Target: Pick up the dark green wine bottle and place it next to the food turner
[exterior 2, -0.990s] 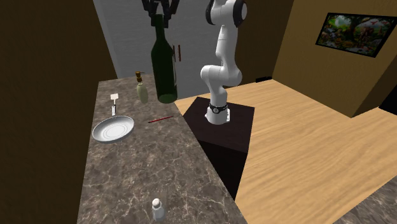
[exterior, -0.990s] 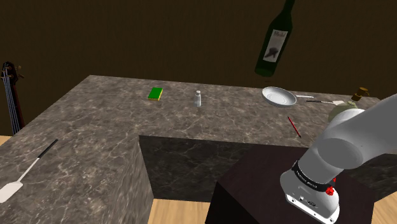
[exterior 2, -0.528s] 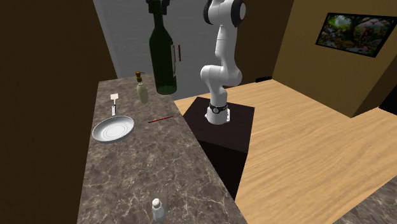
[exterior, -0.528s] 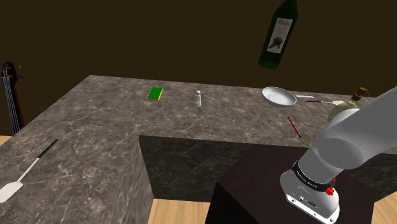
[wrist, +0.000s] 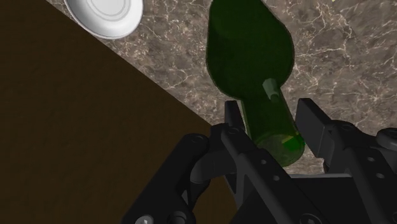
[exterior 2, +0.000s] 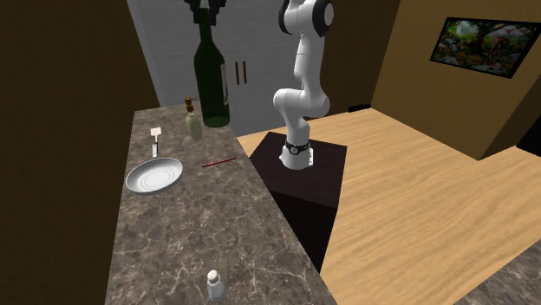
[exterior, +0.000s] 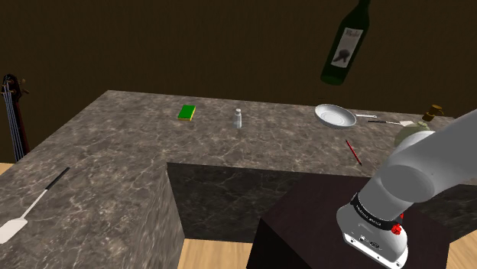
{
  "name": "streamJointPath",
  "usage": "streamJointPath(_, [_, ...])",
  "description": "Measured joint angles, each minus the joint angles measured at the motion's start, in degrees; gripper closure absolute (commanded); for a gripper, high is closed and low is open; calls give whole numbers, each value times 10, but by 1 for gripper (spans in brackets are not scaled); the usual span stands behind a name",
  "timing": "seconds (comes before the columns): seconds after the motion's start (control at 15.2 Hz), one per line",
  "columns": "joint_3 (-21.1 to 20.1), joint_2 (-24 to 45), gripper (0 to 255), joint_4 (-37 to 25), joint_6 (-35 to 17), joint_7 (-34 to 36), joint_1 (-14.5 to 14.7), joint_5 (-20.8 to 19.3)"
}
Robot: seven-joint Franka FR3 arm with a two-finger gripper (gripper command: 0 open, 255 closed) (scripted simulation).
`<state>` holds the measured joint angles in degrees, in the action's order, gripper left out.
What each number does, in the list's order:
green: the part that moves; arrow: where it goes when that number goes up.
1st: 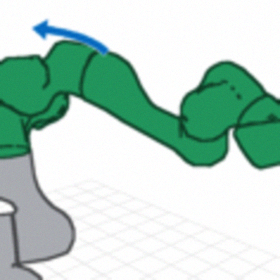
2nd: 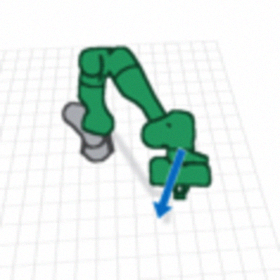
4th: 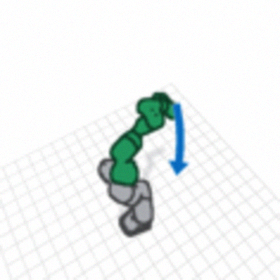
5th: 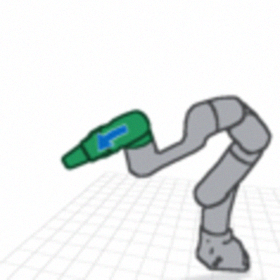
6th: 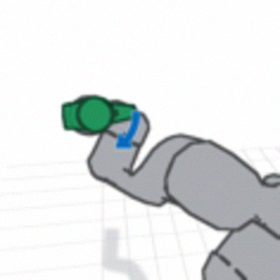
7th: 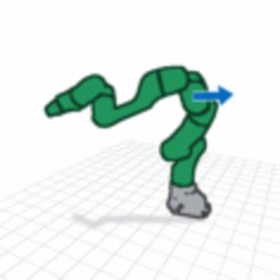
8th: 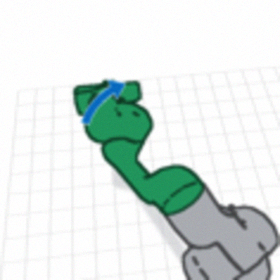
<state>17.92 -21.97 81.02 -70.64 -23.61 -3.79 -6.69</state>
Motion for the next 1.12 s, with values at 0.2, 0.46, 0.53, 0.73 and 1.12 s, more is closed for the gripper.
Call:
streamJointPath(0.2, [25,-23,255,52,-33,-31,-9,-10])
streamJointPath(0.46, [62,-49,255,105,-67,-76,-21,-25])
streamJointPath(0.53, [73,-52,255,116,-77,-88,-24,-28])
streamJointPath(0.73, [104,-65,255,152,-106,-122,-32,-40])
streamJointPath(1.12, [176,-65,255,185,-151,-197,-43,-55])
